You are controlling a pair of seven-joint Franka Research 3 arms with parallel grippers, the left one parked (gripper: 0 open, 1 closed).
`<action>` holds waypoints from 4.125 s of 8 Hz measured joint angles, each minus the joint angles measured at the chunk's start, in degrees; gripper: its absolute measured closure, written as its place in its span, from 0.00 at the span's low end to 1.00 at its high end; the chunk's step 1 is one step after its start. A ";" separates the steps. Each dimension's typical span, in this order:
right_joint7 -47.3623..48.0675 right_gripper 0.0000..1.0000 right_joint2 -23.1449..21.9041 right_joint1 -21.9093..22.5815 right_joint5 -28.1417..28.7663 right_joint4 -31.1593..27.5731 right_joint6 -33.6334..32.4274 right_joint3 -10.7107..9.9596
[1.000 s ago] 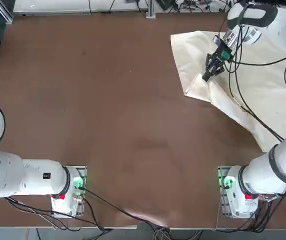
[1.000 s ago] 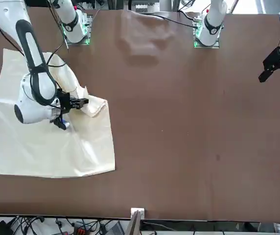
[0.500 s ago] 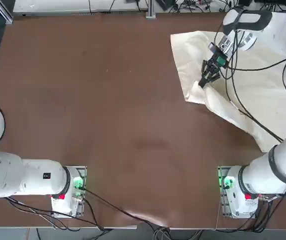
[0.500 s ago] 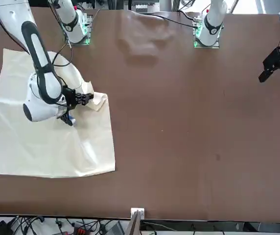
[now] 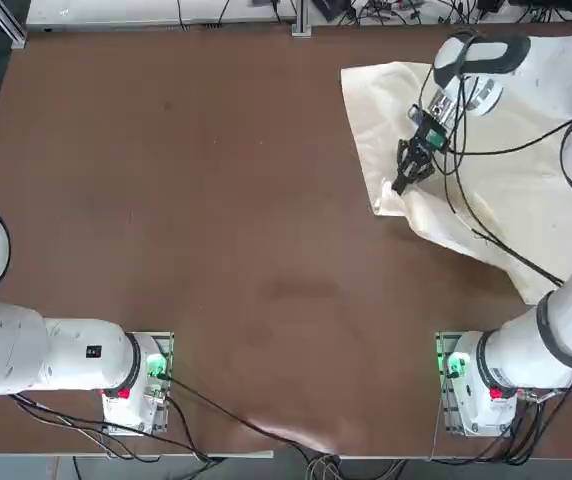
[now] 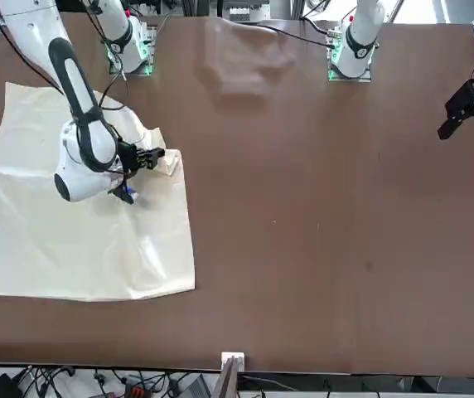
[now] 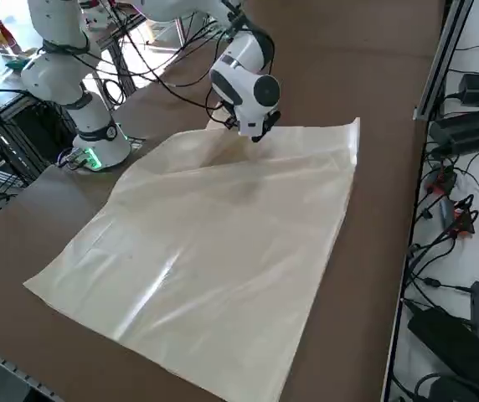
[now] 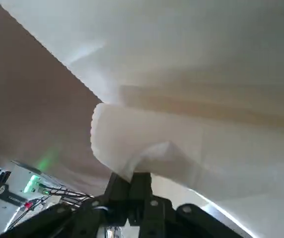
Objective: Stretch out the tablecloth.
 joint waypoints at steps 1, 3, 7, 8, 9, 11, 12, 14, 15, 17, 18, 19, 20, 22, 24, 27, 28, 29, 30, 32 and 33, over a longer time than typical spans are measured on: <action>0.00 0.97 -0.06 0.41 0.01 -1.11 -0.01 0.02; 0.00 0.97 -0.64 1.20 0.02 -3.32 -0.03 0.07; 0.02 0.94 -1.14 3.75 3.54 -6.02 -0.03 0.12; 0.02 0.94 -1.15 4.86 4.96 -6.51 -0.02 0.12; 0.05 0.94 -1.15 6.12 6.01 -7.03 0.05 0.14; 0.09 0.94 -1.15 8.22 8.23 -8.01 0.30 0.14; 0.10 0.94 -1.15 9.01 9.73 -8.26 0.79 0.14; 0.12 0.94 -1.06 10.53 12.76 -8.40 2.81 0.13; 0.17 0.94 -0.94 11.13 13.97 -8.41 3.68 0.13; 0.17 0.93 -0.63 11.89 16.04 -8.40 4.33 0.13; 0.17 0.93 -0.56 12.13 16.63 -8.33 4.47 0.13; 0.17 0.91 -0.55 12.36 17.29 -8.24 4.51 0.12; 0.17 0.76 -0.55 12.69 17.82 -8.16 4.55 0.13; 0.17 0.38 -0.54 12.89 18.00 -7.79 4.61 0.11; 0.17 0.22 -0.54 12.87 18.01 -6.48 4.67 -0.09; 0.02 0.08 -0.58 12.81 15.40 -0.23 4.93 -3.33; -0.01 0.00 -0.64 12.71 11.85 3.79 4.98 -5.84; -0.22 0.00 -0.80 12.58 7.11 8.18 4.96 -8.57; -0.46 0.00 -1.12 12.46 0.80 12.93 4.77 -11.12; -0.52 0.00 -2.00 12.17 -10.29 22.53 2.46 -14.97; -0.57 0.00 -2.44 11.85 -13.80 26.82 0.75 -16.92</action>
